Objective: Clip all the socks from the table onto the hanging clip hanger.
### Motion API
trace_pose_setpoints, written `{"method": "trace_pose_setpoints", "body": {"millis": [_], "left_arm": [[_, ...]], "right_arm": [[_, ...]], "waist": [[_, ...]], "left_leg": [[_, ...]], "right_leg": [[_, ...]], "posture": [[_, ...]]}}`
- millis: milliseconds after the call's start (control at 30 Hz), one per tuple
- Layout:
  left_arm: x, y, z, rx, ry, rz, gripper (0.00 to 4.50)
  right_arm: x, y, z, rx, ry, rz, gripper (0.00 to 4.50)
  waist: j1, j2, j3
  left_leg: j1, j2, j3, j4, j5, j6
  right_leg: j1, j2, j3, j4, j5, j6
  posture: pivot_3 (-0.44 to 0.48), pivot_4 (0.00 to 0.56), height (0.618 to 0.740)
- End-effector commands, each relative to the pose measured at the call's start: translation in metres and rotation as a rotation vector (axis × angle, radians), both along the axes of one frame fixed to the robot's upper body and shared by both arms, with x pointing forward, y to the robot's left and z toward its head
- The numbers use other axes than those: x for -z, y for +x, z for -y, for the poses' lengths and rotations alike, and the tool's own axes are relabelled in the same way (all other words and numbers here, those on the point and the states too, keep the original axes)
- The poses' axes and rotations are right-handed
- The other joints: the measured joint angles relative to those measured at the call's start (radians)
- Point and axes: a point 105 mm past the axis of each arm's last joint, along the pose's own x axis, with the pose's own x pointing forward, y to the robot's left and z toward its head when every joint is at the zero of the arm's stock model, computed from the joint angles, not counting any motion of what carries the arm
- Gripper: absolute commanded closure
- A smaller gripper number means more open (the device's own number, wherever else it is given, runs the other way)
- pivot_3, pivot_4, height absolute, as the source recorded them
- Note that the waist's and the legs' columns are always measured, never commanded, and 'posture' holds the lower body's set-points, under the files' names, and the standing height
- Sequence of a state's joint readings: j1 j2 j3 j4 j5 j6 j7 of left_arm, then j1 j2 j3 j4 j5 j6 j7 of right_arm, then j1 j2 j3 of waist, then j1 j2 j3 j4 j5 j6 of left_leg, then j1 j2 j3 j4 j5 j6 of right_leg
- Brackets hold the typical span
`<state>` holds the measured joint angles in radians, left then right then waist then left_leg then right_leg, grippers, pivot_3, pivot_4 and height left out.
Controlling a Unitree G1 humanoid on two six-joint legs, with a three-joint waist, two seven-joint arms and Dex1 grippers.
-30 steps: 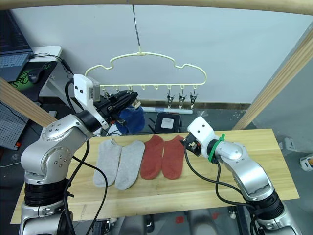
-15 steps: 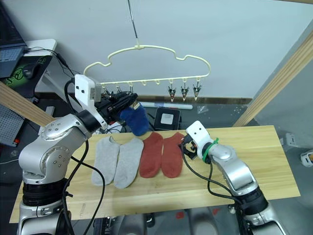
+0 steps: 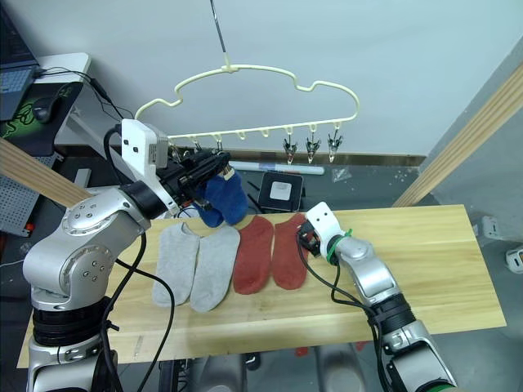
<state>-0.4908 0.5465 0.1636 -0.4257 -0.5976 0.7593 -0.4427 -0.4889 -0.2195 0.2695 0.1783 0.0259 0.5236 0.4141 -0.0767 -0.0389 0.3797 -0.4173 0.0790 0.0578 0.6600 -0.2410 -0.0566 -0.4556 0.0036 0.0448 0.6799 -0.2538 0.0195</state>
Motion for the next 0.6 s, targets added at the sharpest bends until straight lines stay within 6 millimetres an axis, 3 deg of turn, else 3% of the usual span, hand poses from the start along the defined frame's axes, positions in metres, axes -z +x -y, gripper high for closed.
{"method": "trace_pose_setpoints", "body": {"millis": [33,167,200,367,600], "left_arm": [[-0.003,-0.002,-0.002,-0.007,0.008,0.01,4.12],[-0.005,0.001,-0.004,-0.01,-0.006,0.008,4.12],[-0.005,0.001,-0.004,-0.008,-0.009,0.007,4.12],[-0.007,0.003,-0.005,0.017,-0.059,-0.017,4.12],[-0.018,0.006,-0.009,0.065,-0.137,-0.057,4.13]], "right_arm": [[0.003,-0.005,-0.007,-0.024,0.015,-0.004,2.87],[-0.001,-0.007,-0.009,-0.037,0.02,0.023,4.31],[-0.004,-0.008,-0.009,-0.042,0.024,0.034,4.5],[-0.028,-0.019,-0.012,-0.133,0.04,0.121,4.5],[-0.091,-0.056,-0.04,-0.467,0.095,0.319,4.5]], "waist": [[0.0,0.0,0.0],[0.001,0.0,0.0],[0.001,0.0,0.0],[0.003,0.0,0.0],[-0.003,0.0,0.0]], "left_leg": [[0.0,0.0,0.0,0.0,0.0,0.0],[0.0,0.0,0.0,0.0,0.0,0.0],[0.0,0.0,0.0,0.0,0.0,0.0],[0.0,0.0,0.001,0.0,0.0,-0.001],[0.0,0.0,0.0,0.0,-0.001,-0.002]], "right_leg": [[0.0,0.0,0.0,0.0,0.0,0.0],[0.0,0.0,0.0,0.0,0.0,0.0],[0.0,0.0,0.0,0.0,0.0,0.0],[0.0,0.0,0.0,-0.001,0.0,0.0],[-0.001,0.001,-0.001,0.0,-0.001,0.001]], "posture": [[-0.077,0.436,0.74],[-0.086,0.427,0.74],[-0.086,0.427,0.74],[-0.11,0.413,0.74],[-0.134,0.397,0.74]]}}
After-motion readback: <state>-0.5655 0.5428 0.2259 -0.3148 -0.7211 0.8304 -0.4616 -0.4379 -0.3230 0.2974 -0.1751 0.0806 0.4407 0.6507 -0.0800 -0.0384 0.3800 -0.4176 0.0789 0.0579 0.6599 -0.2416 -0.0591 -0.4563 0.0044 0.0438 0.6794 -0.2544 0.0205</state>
